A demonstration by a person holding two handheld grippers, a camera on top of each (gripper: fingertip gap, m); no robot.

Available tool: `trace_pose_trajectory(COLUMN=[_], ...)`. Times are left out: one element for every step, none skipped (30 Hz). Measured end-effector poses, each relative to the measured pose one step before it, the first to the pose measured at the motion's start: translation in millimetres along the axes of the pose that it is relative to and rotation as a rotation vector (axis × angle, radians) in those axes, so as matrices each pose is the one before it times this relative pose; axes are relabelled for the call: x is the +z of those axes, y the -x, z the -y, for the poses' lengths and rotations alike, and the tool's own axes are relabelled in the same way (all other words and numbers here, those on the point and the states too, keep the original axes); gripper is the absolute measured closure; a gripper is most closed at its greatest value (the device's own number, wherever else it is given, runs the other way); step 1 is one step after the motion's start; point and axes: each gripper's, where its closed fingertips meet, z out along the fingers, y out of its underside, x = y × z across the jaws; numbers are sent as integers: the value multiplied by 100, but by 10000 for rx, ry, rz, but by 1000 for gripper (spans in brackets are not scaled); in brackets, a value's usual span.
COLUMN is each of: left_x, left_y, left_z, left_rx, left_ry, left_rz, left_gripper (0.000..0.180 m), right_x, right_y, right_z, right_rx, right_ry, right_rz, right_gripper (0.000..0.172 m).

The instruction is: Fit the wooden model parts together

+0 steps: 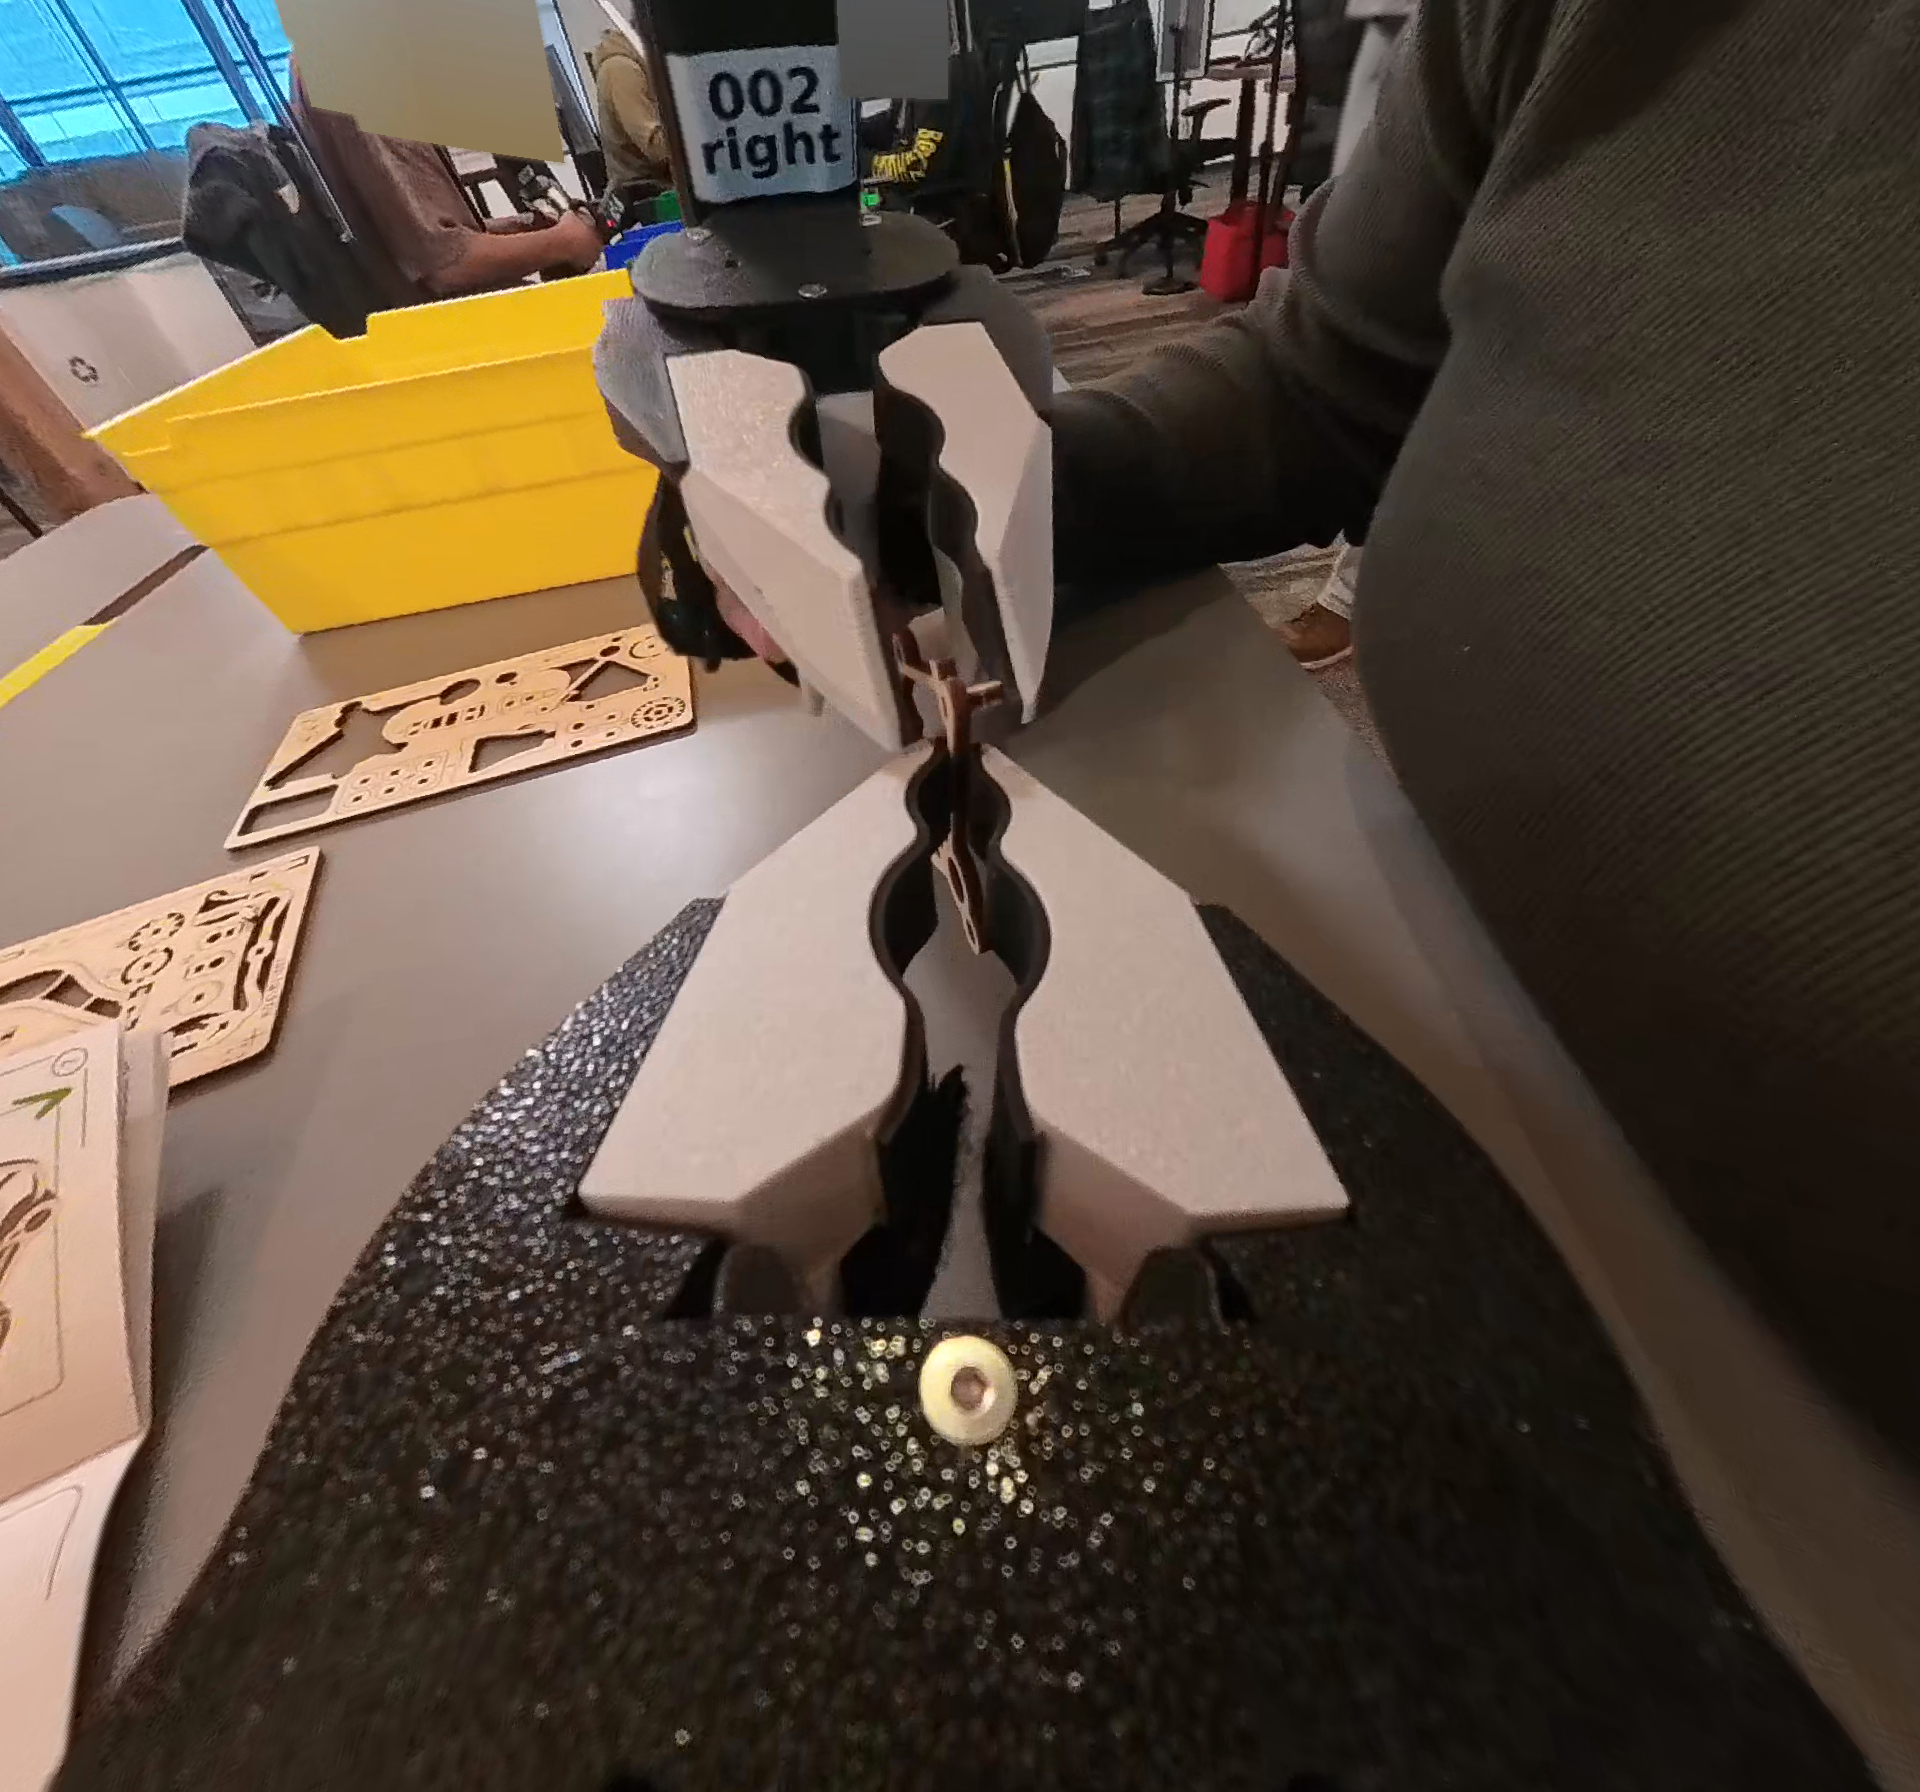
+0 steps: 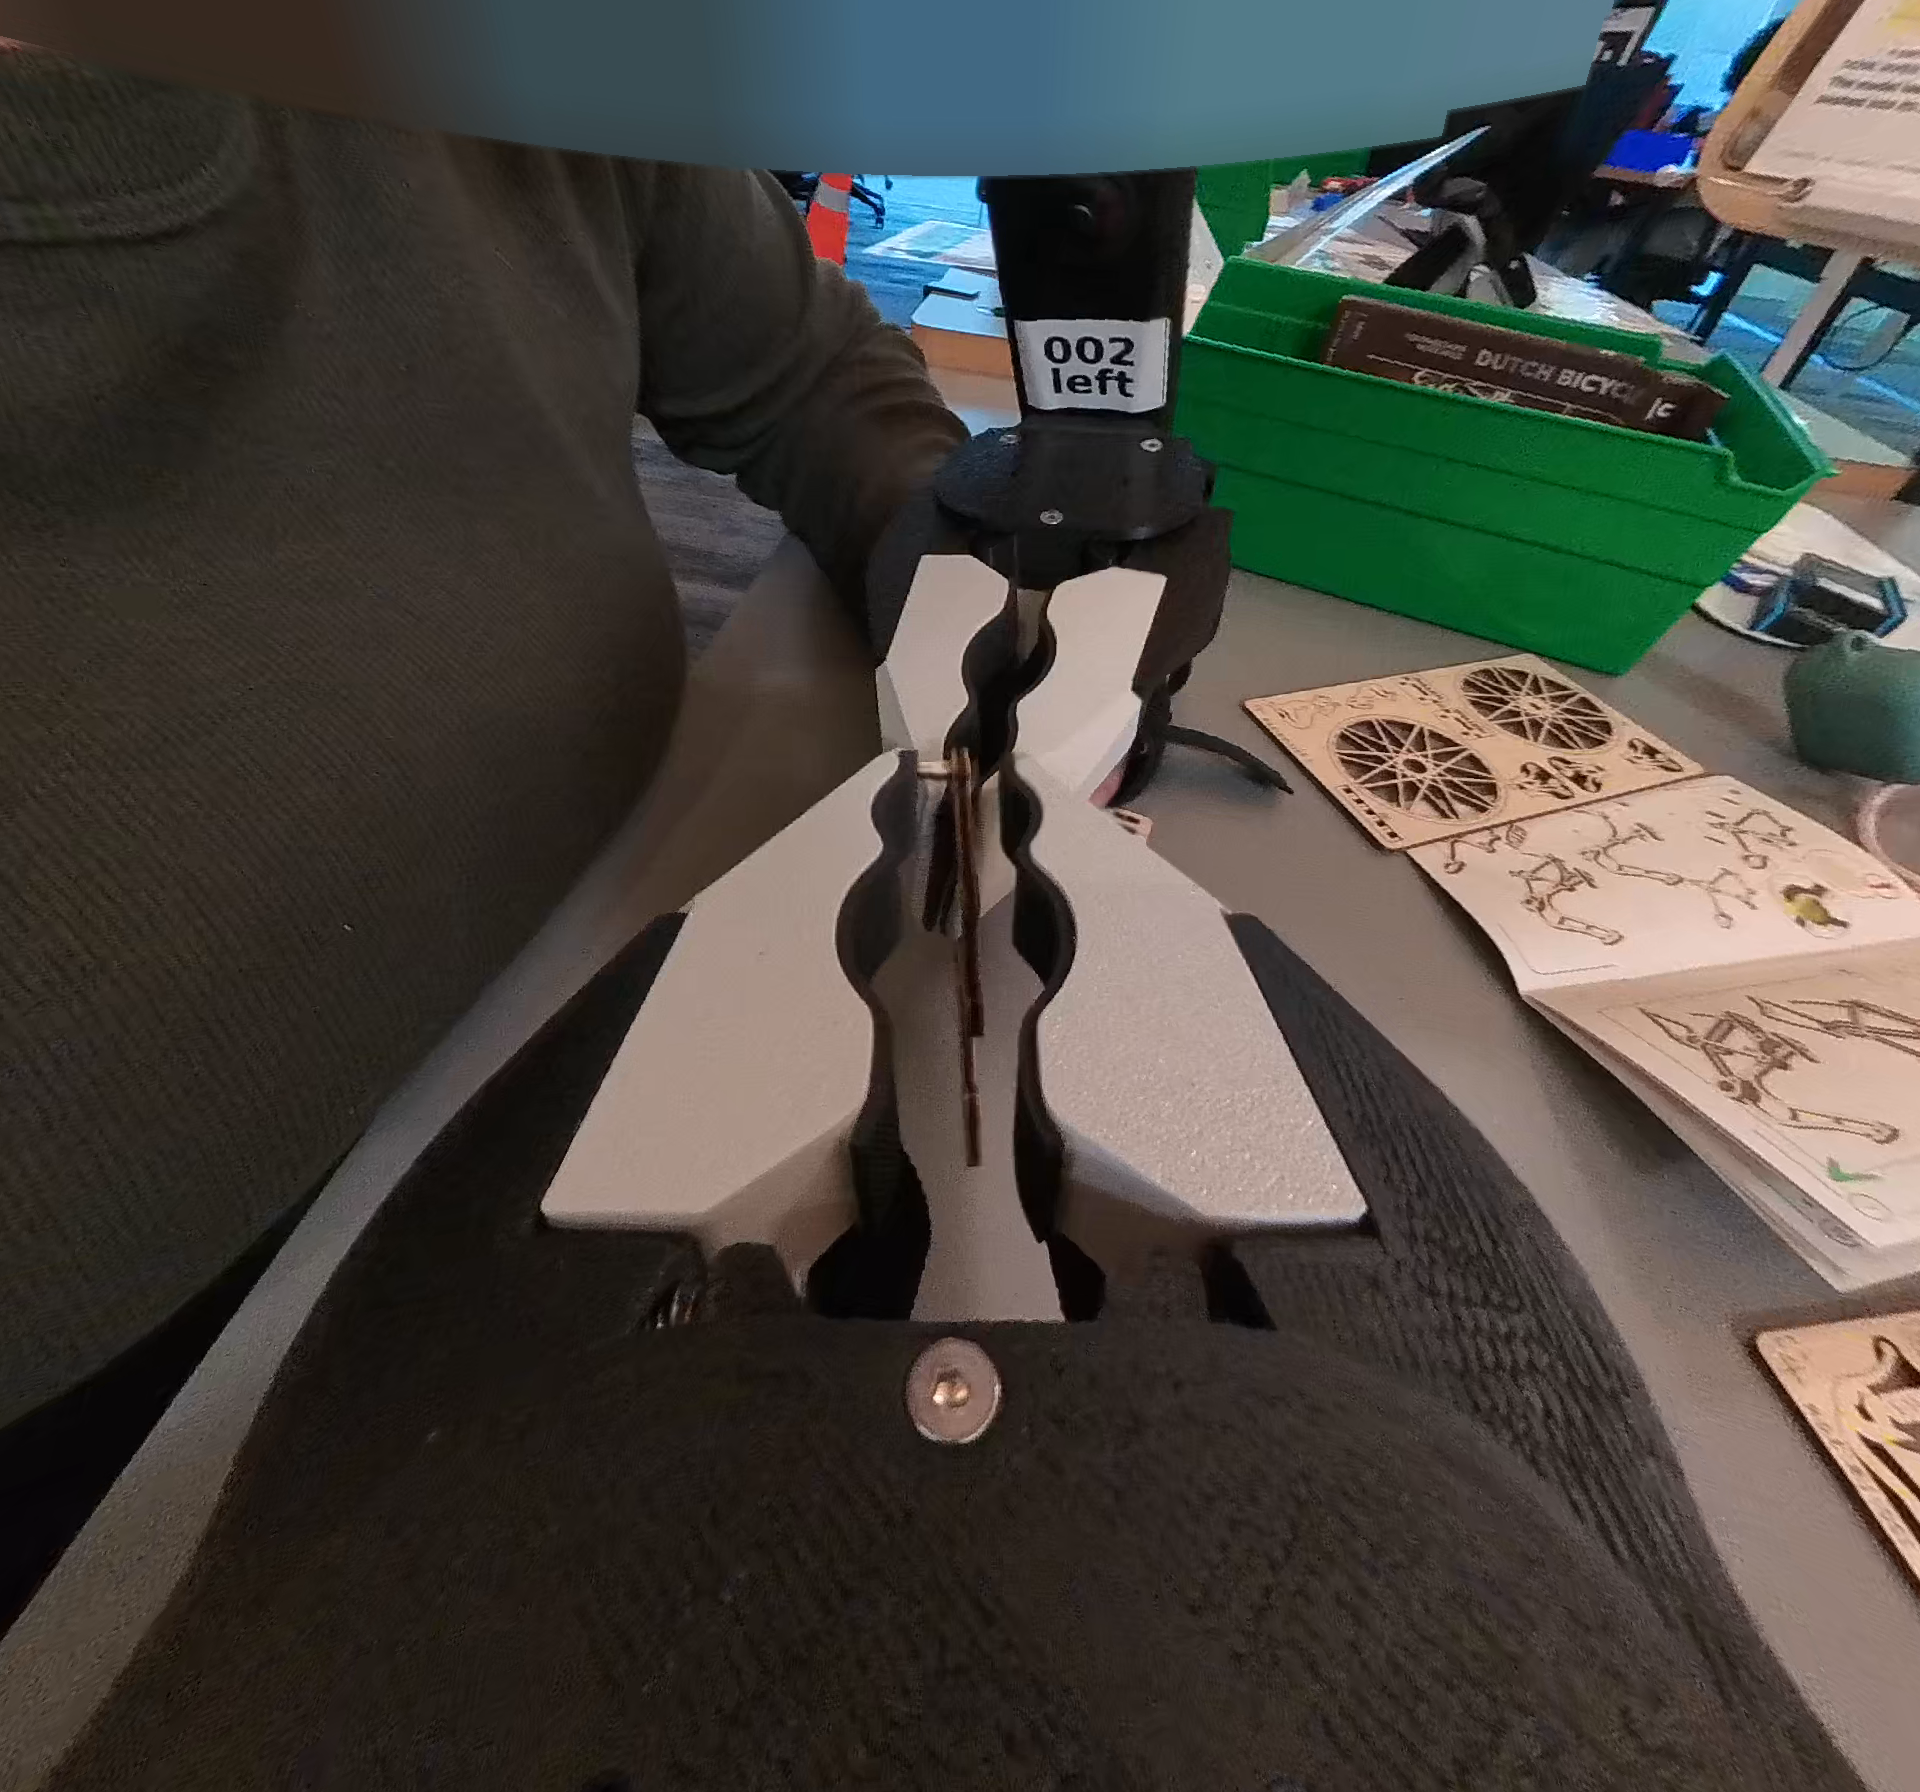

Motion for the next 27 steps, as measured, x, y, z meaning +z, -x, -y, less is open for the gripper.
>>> trace_pose_trajectory(left_x=[-50, -48, -19, -35, -31, -44, -3, 8, -3, -1, -8, -5, 6, 8, 13, 6, 11, -11, -6, -29, -16, -2, -10, 11, 20, 0, 18], left_y=[53, 47, 68, 45, 76, 43, -27, -5, 61, 38, 16, 32, 5, -28, -11, -18, 19, 46, 53, 80, 66, 64, 31, -5, -8, 17, 3], left_z=[77, 17, 16, 11, 7, 41, 0, -39, -29, -7, -12, -25, -17, -28, -19, -6, -27, -1, 5, 12, 13, 2, -18, -12, -28, -70, -102], left_rx=[20, 7, 27, 25, 36, 49, 49, 60, 41, -5, -18, 7, 30, 16, 9, 24, 12, -17, -20, -13, -15, -15, 2, 28, 64, 120, 162], left_ry=[-60, -21, -14, -19, -15, -31, -7, 26, 21, 3, 4, 18, 10, 11, 12, 9, 16, -3, -9, -9, -8, -5, 6, 10, 23, 47, 60], left_rz=[22, 24, 45, 35, 57, 50, 13, 29, 64, 20, -5, 15, 10, -6, 4, -5, 14, 31, 27, 47, 38, 38, 27, 19, 36, 68, 72], left_gripper=[180, 180, 180, 180, 180, 180, 180, 180, 180, 180, 180, 180, 180, 180, 180, 180, 180, 180, 180, 180, 180, 180, 180, 180, 180, 180, 180], right_x=[17, 3, -24, -9, -21, -51, -85, -82, -53, -10, 20, 20, 12, 7, 8, 10, 15, 23, 5, -11, 8, -6, 1, 11, 13, 18, 27], right_y=[16, -9, -10, -50, -53, -42, -23, 13, 12, 40, -1, -8, 3, 29, 17, 35, 0, -34, -58, -89, -72, -66, -38, 10, 28, 26, 27], right_z=[-7, -31, -9, 7, 1, 8, 4, 30, 20, 16, -13, -17, -9, -18, -25, 7, -3, -10, 3, 22, 8, 8, -8, -7, -29, -59, -77], right_rx=[21, 2, -6, -10, -11, -40, -55, -40, -7, -28, -46, -29, -20, -5, 31, 34, 31, 51, 48, 35, 22, -1, -40, -41, -45, -54, -66], right_ry=[-10, 0, 3, -7, -3, -2, -5, -17, -7, 5, 3, 13, 11, 1, -15, -23, -8, -9, -22, -6, 18, 26, 37, 48, 59, 77, 86], right_rz=[22, 0, -4, -34, -48, -47, -27, 2, 3, 12, -28, -28, -5, 12, 22, 36, 22, -7, -28, -51, -56, -61, -61, -42, -32, -36, -27], right_gripper=[159, 160, 161, 161, 161, 160, 160, 160, 161, 163, 163, 163, 163, 163, 163, 163, 163, 163, 163, 163, 163, 163, 163, 164, 164, 164, 164])
